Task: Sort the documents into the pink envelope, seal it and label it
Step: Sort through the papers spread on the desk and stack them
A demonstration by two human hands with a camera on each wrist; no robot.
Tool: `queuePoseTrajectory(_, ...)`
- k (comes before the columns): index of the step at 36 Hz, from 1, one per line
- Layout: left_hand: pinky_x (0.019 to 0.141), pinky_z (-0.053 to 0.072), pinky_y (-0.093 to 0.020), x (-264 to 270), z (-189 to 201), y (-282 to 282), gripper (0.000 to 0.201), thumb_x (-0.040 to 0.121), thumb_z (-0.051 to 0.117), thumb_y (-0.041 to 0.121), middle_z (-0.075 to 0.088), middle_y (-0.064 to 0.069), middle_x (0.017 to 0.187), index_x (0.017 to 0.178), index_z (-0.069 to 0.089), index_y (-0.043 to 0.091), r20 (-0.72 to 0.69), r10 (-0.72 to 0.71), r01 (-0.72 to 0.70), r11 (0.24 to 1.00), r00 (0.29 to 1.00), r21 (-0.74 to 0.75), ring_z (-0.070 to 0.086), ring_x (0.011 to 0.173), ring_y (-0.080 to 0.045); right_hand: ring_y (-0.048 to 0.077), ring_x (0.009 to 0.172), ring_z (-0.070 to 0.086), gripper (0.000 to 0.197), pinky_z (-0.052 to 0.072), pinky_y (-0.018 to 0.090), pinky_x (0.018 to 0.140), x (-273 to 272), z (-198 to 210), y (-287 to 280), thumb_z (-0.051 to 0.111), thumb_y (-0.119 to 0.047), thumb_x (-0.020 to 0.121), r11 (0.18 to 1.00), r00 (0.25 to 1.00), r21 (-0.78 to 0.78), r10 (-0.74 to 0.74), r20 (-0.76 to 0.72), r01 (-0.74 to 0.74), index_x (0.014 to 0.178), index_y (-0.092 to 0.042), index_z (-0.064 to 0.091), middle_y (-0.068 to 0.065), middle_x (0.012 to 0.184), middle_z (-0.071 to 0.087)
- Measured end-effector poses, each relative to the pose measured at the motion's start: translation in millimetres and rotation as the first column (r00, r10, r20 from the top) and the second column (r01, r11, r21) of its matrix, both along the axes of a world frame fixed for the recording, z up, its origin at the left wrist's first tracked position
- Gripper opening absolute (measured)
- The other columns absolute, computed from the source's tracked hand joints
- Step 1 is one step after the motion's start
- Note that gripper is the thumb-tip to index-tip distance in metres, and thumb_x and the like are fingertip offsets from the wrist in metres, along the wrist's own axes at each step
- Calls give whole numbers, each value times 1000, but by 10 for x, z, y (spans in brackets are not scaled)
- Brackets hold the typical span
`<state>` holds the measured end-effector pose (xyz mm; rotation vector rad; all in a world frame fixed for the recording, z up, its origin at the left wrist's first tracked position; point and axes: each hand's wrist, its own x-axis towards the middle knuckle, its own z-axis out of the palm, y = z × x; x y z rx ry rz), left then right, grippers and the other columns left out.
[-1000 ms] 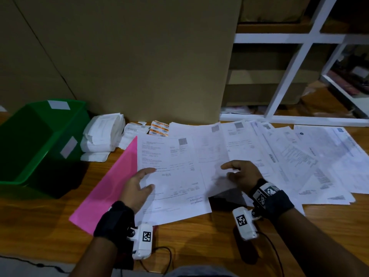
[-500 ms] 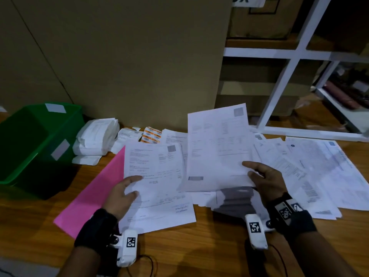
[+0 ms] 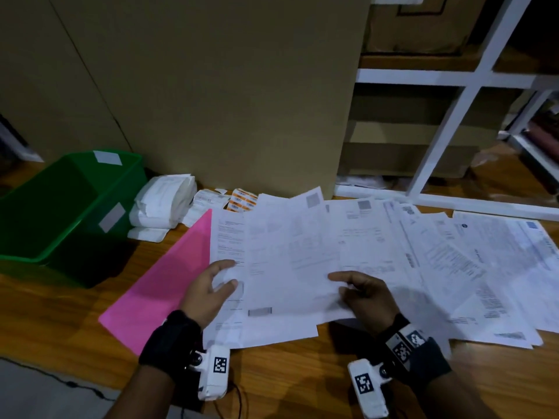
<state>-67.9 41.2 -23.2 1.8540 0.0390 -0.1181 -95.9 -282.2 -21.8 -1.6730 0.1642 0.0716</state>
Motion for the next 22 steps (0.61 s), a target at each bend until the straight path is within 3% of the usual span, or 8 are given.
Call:
queuePoseTrajectory(5, 110, 46, -45, -44, -6, 25, 42, 93, 66, 2, 57, 17, 136, 130, 60, 21, 1, 5, -5, 1000, 1000, -19, 52, 130, -5, 3, 87, 70, 34, 50, 12, 70, -5, -35, 104, 62, 5, 90, 993, 996, -103, 44, -71, -51, 91, -25, 78, -10, 101, 75)
queuePoseTrajectory(9, 113, 42, -36, -73, -4, 5, 50, 90, 69, 0, 56, 19, 139, 134, 57, 22, 49, -8, 11, 998, 999, -58, 50, 129, 5, 5, 81, 70, 34, 50, 11, 68, -28, -44, 205, 62, 0, 91, 985, 990, -145, 74, -124, -92, 89, -30, 78, -8, 97, 75)
queuePoseTrajectory(13, 108, 47, -40, -82, -6, 18, 62, 85, 75, 13, 56, 14, 143, 140, 52, 27, 46, -17, 23, 991, 999, -135, 50, 135, -9, 9, 68, 66, 36, 50, 14, 63, -46, -42, 285, 62, -7, 93, 967, 980, -197, 132, -151, -161, 90, -39, 77, -8, 82, 74)
queuePoseTrajectory(15, 108, 48, -42, -83, -5, 17, 65, 86, 74, 5, 52, 12, 147, 142, 51, 28, 45, -34, 42, 983, 998, -179, 49, 137, -12, 9, 62, 59, 36, 50, 17, 59, -48, -32, 308, 61, -9, 94, 956, 976, -226, 154, -156, -187, 91, -41, 76, -2, 75, 73)
queuePoseTrajectory(17, 110, 46, -31, -81, -2, 5, 67, 88, 70, -4, 48, 13, 150, 144, 49, 27, 83, -55, 67, 987, 995, -146, 45, 139, -5, 14, 64, 58, 37, 50, 21, 59, -46, -16, 326, 59, -9, 94, 948, 970, -240, 175, -167, -212, 92, -42, 75, 6, 78, 73)
queuePoseTrajectory(19, 105, 45, -17, -90, 7, -2, 70, 88, 64, -13, 46, 14, 150, 146, 46, 22, 96, -74, 87, 987, 993, -137, 43, 137, 4, 14, 60, 56, 37, 50, 22, 56, -45, 3, 339, 58, -8, 94, 939, 965, -249, 199, -173, -238, 91, -41, 75, 3, 71, 72)
queuePoseTrajectory(22, 109, 39, -16, -101, -32, 23, 70, 87, 53, -23, 52, 17, 146, 138, 56, 25, 77, -109, 116, 990, 991, -86, 42, 138, 4, 6, 51, 58, 33, 50, 16, 57, -28, 69, 355, 62, -7, 92, 932, 969, -278, 197, -151, -233, 95, -38, 74, -6, 64, 68)
